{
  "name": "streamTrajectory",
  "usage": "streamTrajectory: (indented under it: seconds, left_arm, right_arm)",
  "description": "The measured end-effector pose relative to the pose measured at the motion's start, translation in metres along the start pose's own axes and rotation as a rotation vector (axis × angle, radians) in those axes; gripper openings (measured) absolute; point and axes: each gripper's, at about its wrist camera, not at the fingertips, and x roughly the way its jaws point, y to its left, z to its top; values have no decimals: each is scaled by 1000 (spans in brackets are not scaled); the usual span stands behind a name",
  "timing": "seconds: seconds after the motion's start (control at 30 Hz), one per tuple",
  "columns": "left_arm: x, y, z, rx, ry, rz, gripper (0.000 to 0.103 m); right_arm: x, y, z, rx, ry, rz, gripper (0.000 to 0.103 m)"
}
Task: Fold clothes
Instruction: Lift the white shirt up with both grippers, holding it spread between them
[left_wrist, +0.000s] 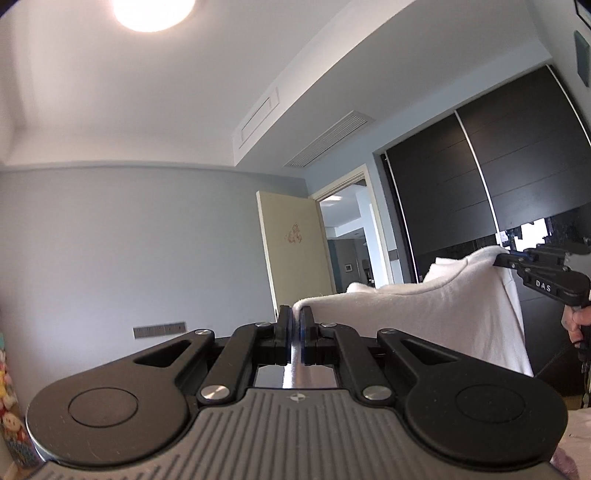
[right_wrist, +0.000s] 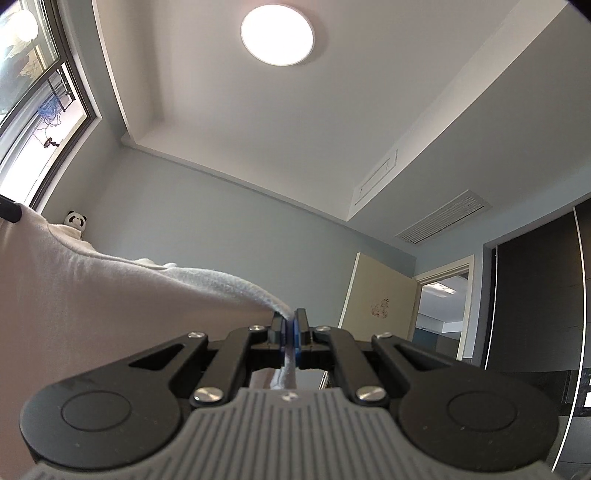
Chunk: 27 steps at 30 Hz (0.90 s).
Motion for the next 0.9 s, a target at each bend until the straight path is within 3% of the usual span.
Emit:
streamTrajectory:
  seconds: [0.33,0.53,0.9]
  left_arm:
    - [2,17,-27,-38,57,4,2]
    - [45,37,-65,-71,158,15,2]
    - [197,84,-200,-99,455,37,2]
  right_arm:
    - [-17,19,-21,-10,18,33,5]
    - [19,35,-53,-21,96,63,6]
    - [161,69,-213,27,452,138,6]
